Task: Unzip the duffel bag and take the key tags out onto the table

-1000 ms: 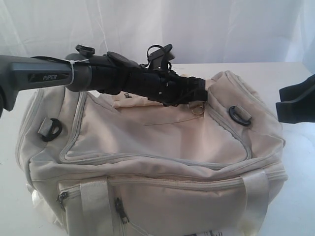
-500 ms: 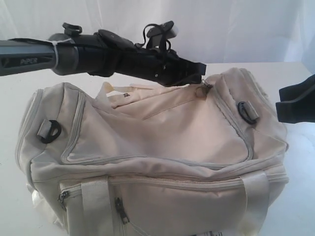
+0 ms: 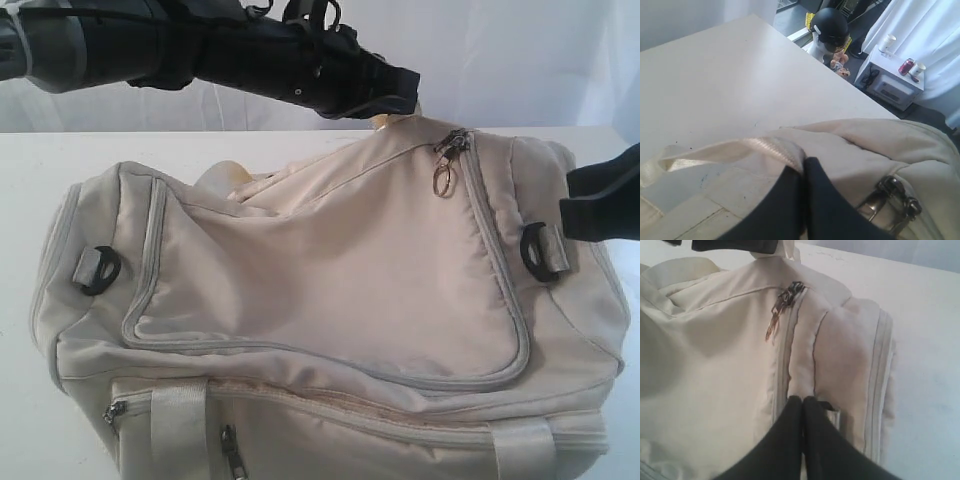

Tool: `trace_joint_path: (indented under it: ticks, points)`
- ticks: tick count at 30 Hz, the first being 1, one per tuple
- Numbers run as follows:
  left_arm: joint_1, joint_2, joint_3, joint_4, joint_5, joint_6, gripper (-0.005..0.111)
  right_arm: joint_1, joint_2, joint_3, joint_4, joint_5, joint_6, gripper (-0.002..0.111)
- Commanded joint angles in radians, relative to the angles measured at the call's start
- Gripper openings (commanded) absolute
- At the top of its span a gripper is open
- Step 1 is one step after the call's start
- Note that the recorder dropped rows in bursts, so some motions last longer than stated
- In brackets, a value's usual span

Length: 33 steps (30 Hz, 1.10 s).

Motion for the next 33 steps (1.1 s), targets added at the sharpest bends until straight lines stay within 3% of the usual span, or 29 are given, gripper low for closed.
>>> trace_joint_path:
  ticks: [1, 6, 8, 15, 22, 33]
  points:
    - [-0.009, -0.051, -0.012, -0.063, -0.009, -0.002, 0.0, -0.004, 0.028, 0.004, 0.121, -0.036, 0.009, 0.011]
    - [-0.009, -0.051, -0.012, -0.015, -0.091, -0.05, 0.0, -0.004, 0.13, 0.004, 0.306, -0.084, -0.025, 0.041]
    - [-0.009, -0.051, -0.012, 0.026, -0.114, -0.118, 0.0, -0.004, 0.181, 0.004, 0.371, -0.116, -0.025, 0.048]
    - [-0.009, -0.051, -0.012, 0.065, -0.109, -0.129, 0.0, -0.002, 0.329, 0.004, 0.552, -0.219, -0.181, 0.047]
    - [-0.009, -0.016, -0.012, 0.088, -0.059, -0.165, 0.0, 0.0, 0.33, -0.024, 0.893, -0.141, -0.493, 0.047]
    - [-0.009, -0.012, -0.012, 0.095, -0.032, -0.192, 0.0, 0.0, 0.373, -0.025, 0.938, -0.231, -0.529, 0.047]
